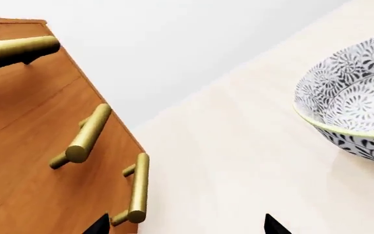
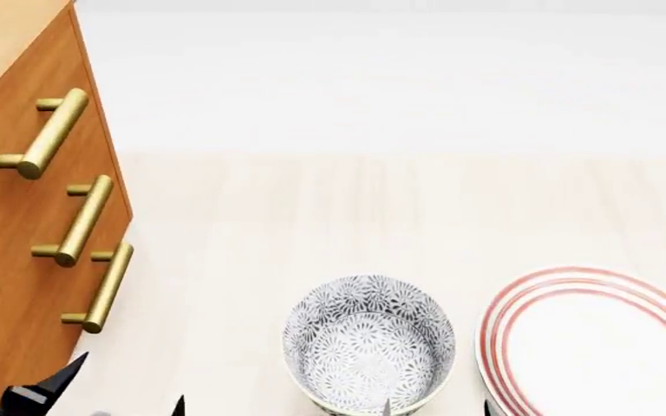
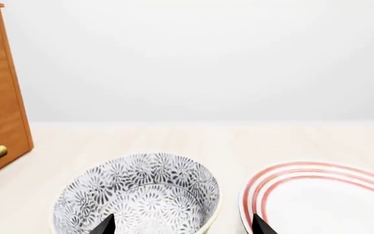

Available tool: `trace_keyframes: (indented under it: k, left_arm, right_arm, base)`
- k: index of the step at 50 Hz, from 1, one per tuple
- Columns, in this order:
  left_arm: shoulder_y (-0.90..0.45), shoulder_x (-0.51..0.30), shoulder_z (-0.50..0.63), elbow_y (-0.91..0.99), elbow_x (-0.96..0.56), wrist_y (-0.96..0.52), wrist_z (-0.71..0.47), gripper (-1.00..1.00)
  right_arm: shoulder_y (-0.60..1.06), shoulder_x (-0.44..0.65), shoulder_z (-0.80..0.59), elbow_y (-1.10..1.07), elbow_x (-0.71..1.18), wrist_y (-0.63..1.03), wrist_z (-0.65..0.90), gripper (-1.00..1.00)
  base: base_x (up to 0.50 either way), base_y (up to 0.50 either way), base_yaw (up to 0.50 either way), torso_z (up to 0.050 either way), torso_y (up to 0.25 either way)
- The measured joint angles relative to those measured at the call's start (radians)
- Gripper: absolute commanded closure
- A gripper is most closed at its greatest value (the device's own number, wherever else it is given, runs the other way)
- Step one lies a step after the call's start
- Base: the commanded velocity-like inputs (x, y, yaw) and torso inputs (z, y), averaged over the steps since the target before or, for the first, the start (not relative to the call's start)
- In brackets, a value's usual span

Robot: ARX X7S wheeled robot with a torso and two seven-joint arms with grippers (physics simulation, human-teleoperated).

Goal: Open the top drawer of the cabinet.

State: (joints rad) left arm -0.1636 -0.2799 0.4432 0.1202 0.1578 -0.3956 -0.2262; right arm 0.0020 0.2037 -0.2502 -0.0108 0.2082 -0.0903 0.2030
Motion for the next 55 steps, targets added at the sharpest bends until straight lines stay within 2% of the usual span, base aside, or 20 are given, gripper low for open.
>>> trace_keyframes:
  k: [17, 31, 55]
  left_arm:
    - [-0.158, -0.089, 0.164, 0.024, 0.253, -0.188, 0.058, -1.00]
    - [-0.266, -0.127, 0.293, 0.008, 0.431, -0.302, 0.131, -1.00]
    - [-0.428, -0.181, 0.387, 0.019, 0.608, -0.434, 0.279, -1.00]
  right_arm:
    - [0.005, 0.003, -0.002, 0.012, 0.019, 0.010, 0.010, -1.00]
    - [0.008, 0.007, -0.007, 0.019, 0.033, 0.013, 0.015, -1.00]
    - [0.001, 0.014, -0.033, 0.038, 0.052, 0.005, -0.001, -1.00]
  base:
    - [0.00, 0.00, 0.00, 0.000, 0.000]
    - [0.00, 0.00, 0.00, 0.000, 0.000]
    - [0.00, 0.00, 0.00, 0.000, 0.000]
